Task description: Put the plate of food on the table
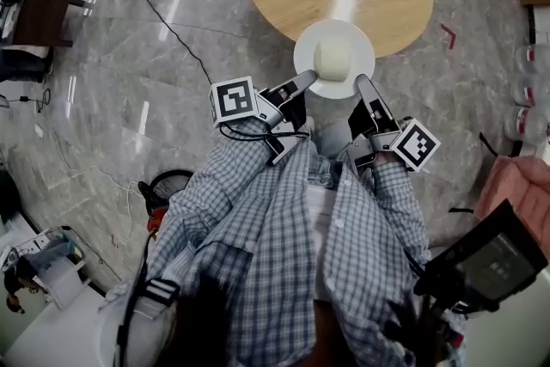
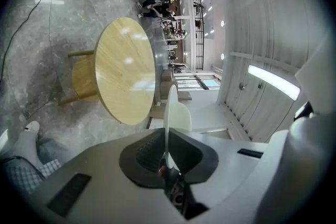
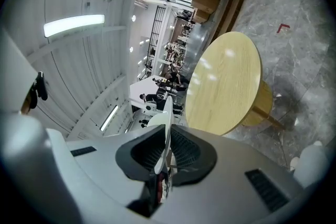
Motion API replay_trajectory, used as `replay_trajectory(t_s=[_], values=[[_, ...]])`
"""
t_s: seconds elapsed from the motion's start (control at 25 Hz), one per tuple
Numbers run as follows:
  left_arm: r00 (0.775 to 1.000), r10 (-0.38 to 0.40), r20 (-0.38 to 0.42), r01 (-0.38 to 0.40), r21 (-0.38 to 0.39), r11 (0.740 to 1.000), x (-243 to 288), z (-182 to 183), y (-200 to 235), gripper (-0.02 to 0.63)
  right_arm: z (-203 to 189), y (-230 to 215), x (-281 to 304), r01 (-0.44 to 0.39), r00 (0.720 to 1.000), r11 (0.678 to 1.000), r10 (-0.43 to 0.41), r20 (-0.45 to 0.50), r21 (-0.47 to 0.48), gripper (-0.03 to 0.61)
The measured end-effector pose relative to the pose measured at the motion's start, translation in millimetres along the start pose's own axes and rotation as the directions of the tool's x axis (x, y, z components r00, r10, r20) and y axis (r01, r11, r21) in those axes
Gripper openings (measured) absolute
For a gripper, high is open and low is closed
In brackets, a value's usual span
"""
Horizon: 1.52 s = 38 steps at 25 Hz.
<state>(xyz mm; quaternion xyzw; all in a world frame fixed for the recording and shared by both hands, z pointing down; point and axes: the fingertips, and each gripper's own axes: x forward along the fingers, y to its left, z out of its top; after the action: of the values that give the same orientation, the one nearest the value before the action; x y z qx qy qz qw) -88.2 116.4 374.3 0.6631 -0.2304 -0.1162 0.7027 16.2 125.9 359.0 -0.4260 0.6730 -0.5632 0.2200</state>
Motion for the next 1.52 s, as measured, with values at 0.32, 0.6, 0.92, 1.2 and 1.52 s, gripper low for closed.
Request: replay_trajectory(t_s=[0.32, 0.6, 0.92, 1.2, 1.52], values=[[1.000, -0.011, -0.011, 0.011, 0.006, 1.000, 1, -2, -1, 0.020, 0, 1, -3, -0.003, 1.000, 1.000, 0.003, 0.011, 0.002, 0.035], [1.000, 0.008, 0.011, -0.008, 0.001, 1.000, 35, 15, 8, 0.020, 31, -21, 16, -0.005, 1.000, 1.000, 0.006, -0.006, 0.023, 0.035], [0.999, 0.005, 0.038, -0.004, -0.018, 1.000, 55, 28, 2, 0.020, 52, -26, 29, 0.000, 0.999, 0.999, 0.002, -0.034, 0.040, 0.035], [0.998, 0.015, 0.068, -0.013, -0.028, 1.000, 81, 45, -7, 0.020, 85, -26, 46, -0.001, 0.997, 1.000, 0.003, -0.074, 0.026, 0.035], [0.992, 0.038, 0.119, -0.034, -0.039, 0.999, 115, 74, -13, 0.020, 126, -32, 76, -0.010, 0.992, 0.999, 0.014, -0.129, 0.031, 0.035]])
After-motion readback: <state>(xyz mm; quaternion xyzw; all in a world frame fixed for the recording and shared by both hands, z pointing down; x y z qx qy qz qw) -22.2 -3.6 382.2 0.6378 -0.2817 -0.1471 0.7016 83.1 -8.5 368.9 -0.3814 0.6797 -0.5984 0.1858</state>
